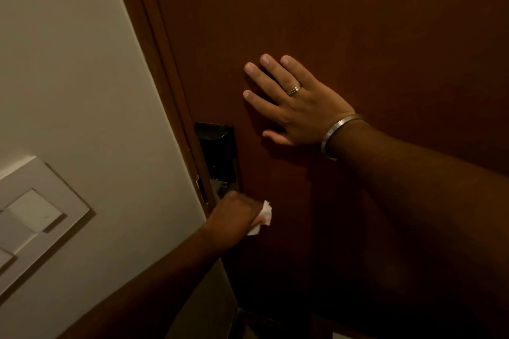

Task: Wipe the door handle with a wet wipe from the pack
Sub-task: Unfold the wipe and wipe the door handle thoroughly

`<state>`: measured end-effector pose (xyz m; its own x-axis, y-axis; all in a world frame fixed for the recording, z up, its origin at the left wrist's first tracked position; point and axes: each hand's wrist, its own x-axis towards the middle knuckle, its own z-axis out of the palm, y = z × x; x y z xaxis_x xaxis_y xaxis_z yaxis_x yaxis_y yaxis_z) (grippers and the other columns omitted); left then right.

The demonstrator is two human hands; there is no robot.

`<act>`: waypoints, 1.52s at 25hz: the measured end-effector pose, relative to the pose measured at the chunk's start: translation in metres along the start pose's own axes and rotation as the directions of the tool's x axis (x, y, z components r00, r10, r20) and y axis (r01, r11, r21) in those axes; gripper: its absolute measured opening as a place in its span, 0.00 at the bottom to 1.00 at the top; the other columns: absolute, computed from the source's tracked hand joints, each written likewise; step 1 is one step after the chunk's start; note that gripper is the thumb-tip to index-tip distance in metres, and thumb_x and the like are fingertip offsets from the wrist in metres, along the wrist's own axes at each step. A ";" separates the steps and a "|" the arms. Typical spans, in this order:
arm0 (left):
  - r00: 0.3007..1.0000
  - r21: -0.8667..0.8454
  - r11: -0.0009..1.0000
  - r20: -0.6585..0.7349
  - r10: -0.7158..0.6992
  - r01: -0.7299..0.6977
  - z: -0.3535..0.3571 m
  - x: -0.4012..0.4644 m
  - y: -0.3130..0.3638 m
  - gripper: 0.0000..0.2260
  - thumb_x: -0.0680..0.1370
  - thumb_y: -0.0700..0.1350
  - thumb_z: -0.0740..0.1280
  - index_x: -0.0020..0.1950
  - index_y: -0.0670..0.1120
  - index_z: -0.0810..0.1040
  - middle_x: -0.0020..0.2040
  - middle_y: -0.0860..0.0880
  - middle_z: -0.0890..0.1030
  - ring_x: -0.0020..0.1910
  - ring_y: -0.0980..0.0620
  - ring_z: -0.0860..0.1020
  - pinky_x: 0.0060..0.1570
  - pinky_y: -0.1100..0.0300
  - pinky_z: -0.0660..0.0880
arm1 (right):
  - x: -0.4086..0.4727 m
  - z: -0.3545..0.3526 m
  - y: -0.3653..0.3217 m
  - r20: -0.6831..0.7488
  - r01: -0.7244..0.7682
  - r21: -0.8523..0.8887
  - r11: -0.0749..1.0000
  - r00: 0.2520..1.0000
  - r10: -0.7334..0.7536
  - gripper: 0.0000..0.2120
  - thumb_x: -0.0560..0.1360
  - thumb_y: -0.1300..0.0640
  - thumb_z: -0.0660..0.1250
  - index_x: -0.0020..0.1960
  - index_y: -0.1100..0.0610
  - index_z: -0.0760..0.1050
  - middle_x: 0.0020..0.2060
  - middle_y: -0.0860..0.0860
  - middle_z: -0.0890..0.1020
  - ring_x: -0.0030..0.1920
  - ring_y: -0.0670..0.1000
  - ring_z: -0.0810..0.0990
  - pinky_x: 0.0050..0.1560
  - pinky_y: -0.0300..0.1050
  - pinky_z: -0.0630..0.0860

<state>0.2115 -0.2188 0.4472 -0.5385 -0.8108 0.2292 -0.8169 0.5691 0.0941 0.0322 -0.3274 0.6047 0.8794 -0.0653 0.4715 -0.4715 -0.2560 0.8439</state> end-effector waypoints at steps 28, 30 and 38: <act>1.000 0.306 0.952 0.012 0.005 -0.008 -0.017 -0.053 -0.051 0.26 0.65 0.39 0.79 0.61 0.40 0.77 0.58 0.39 0.81 0.55 0.43 0.81 0.47 0.51 0.81 | -0.002 0.003 0.001 -0.024 -0.007 -0.026 1.000 1.000 0.006 0.39 0.77 0.32 0.49 0.78 0.56 0.61 0.77 0.65 0.59 0.76 0.67 0.60 0.75 0.62 0.57; 1.000 0.334 0.942 -0.001 -0.010 0.010 -0.016 -0.052 -0.044 0.26 0.67 0.43 0.79 0.62 0.40 0.76 0.59 0.39 0.81 0.56 0.43 0.80 0.49 0.52 0.80 | -0.002 0.003 0.000 -0.020 -0.003 -0.026 1.000 1.000 0.002 0.38 0.77 0.32 0.49 0.78 0.56 0.60 0.77 0.65 0.59 0.76 0.67 0.60 0.75 0.62 0.57; 0.978 0.104 0.973 0.028 -0.207 0.204 0.024 -0.042 0.005 0.29 0.79 0.39 0.60 0.76 0.46 0.50 0.78 0.44 0.53 0.75 0.47 0.52 0.73 0.51 0.47 | -0.002 0.005 0.000 -0.009 -0.001 -0.024 1.000 1.000 0.000 0.39 0.78 0.31 0.47 0.79 0.56 0.59 0.78 0.65 0.58 0.77 0.67 0.59 0.76 0.62 0.56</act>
<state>0.2249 -0.1851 0.4147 -0.3629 -0.9148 0.1773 -0.9264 0.3747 0.0370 0.0305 -0.3319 0.6028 0.8786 -0.0570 0.4741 -0.4735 -0.2324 0.8496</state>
